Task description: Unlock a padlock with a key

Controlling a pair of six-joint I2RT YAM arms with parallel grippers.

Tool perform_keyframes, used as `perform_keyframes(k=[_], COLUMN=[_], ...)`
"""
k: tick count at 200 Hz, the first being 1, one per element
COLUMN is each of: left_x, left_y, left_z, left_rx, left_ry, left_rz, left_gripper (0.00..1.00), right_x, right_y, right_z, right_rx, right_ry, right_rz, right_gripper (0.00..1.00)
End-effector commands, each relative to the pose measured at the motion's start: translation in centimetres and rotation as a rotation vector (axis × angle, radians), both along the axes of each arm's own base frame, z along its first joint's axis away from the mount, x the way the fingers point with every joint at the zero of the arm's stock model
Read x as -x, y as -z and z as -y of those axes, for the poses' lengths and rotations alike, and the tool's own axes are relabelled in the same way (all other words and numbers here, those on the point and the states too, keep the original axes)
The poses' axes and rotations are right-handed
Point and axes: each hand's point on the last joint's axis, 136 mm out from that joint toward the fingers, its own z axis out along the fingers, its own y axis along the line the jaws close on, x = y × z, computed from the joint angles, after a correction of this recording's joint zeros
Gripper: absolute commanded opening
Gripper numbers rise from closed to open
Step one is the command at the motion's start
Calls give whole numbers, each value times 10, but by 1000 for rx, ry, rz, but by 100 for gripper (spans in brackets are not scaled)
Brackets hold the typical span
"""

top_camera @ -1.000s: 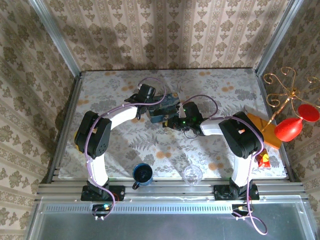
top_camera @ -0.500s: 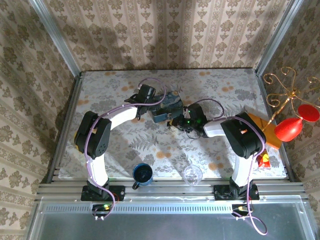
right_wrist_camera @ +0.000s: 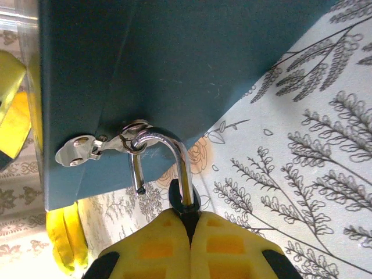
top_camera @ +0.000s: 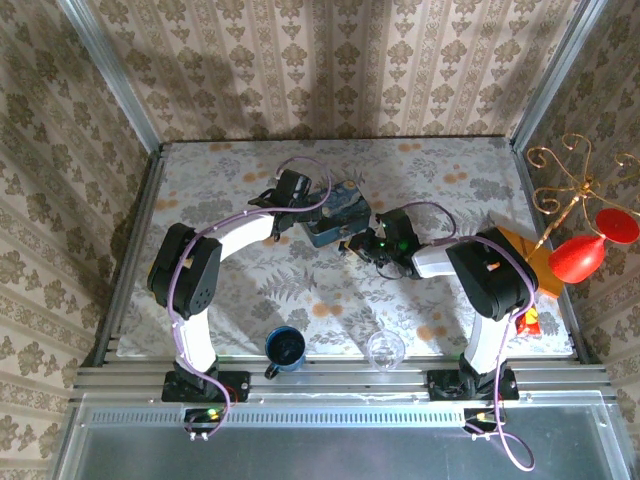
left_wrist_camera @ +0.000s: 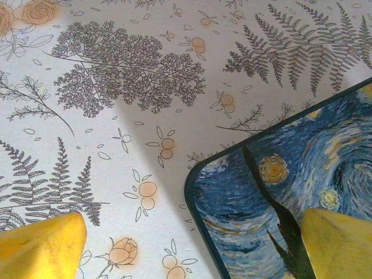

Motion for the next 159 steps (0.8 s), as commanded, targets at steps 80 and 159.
perform_keyframes(k=[80, 159], left_x=[26, 27], left_y=[29, 31], left_z=[-25, -26], left_rx=[-75, -87], left_ry=[-33, -26], left_rz=[-114, -120], left_gripper=[95, 96], right_x=[-13, -22], right_y=[-5, -14], right_z=[21, 22], right_rx=[-39, -84], right_ry=[137, 167], right_rz=[-16, 1], right_gripper=[0, 0])
